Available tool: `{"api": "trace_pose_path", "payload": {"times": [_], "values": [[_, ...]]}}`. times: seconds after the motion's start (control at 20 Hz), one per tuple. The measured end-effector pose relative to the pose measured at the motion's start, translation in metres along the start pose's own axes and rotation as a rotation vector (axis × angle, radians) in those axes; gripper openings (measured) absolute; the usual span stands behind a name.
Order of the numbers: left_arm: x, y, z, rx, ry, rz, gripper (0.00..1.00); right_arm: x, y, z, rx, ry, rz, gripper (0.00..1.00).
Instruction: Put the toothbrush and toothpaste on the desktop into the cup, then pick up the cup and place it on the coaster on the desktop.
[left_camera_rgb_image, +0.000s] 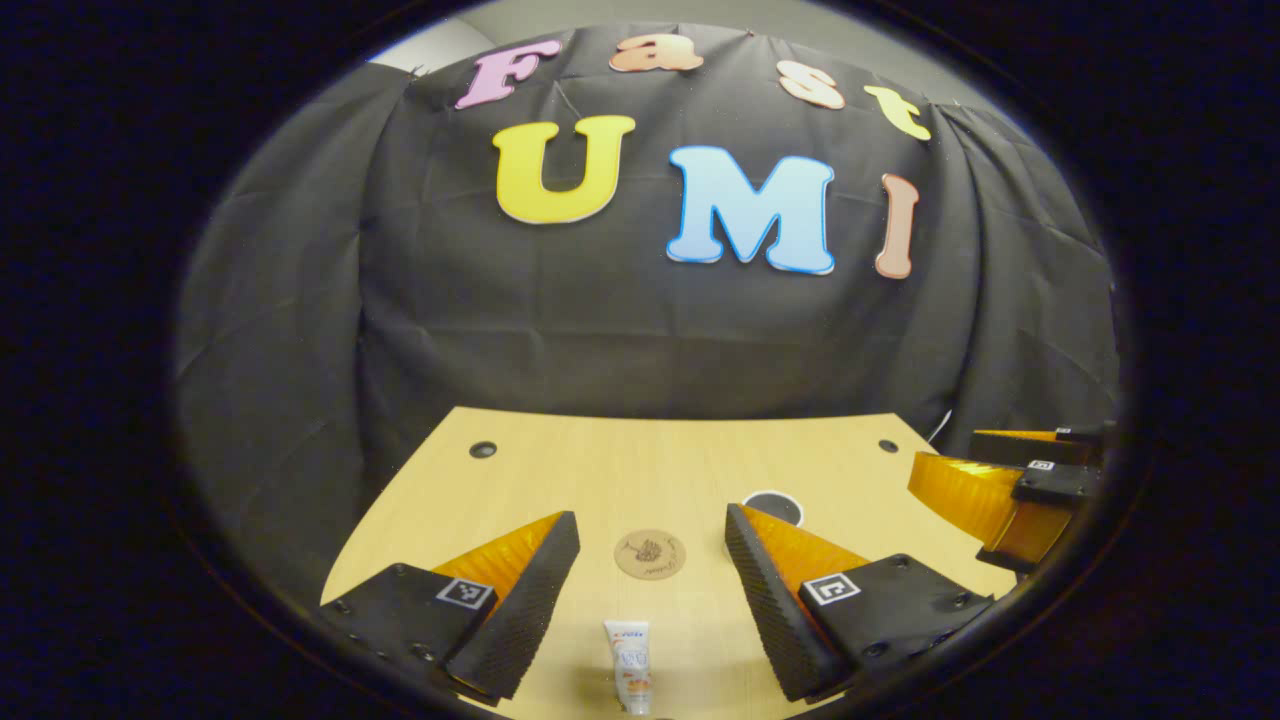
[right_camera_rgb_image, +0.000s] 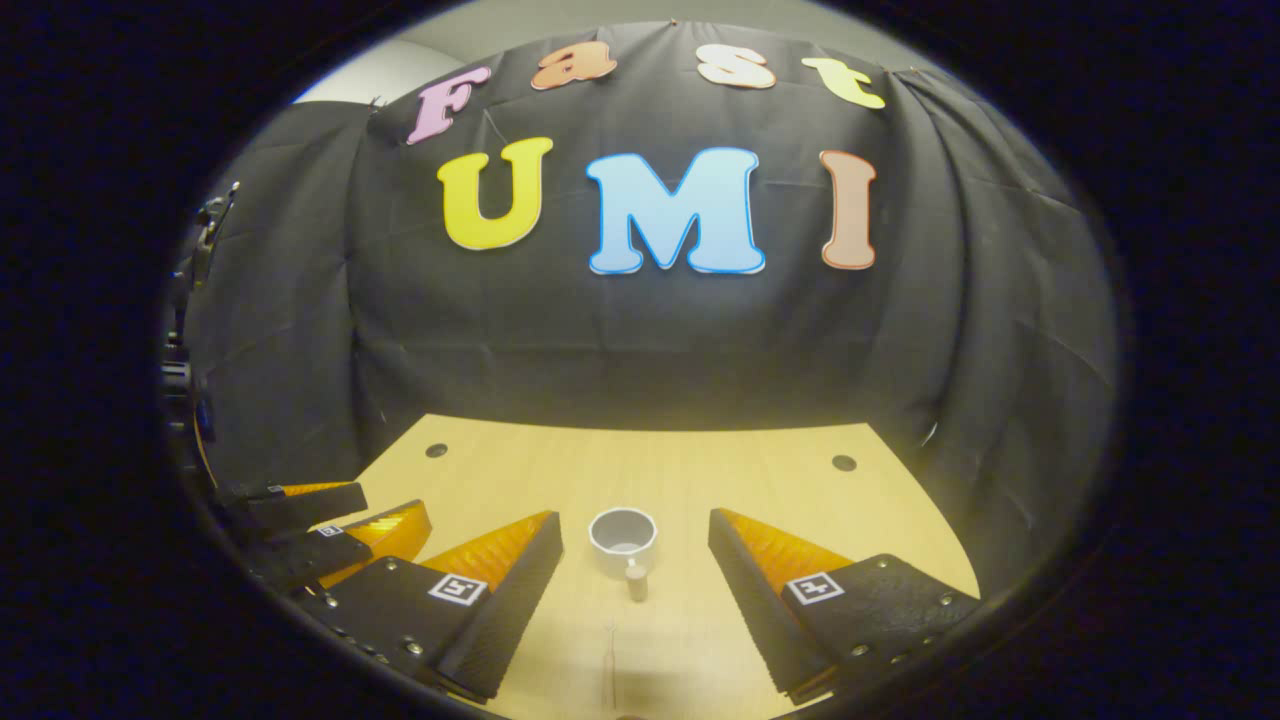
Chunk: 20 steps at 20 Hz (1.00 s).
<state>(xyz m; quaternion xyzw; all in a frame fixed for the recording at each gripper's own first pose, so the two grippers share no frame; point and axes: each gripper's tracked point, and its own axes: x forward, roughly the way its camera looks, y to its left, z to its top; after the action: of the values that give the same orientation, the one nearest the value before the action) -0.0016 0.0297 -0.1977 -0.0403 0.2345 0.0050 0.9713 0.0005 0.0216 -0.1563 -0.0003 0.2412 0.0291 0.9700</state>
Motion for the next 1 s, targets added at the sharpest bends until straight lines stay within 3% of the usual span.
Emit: {"api": "trace_pose_path", "payload": {"times": [1.0], "values": [[0.032, 0.006, -0.183, -0.003, 0.458, -0.045, 0.97, 0.027, 0.019, -0.184, 0.044, 0.557, 0.025, 0.94]]}}
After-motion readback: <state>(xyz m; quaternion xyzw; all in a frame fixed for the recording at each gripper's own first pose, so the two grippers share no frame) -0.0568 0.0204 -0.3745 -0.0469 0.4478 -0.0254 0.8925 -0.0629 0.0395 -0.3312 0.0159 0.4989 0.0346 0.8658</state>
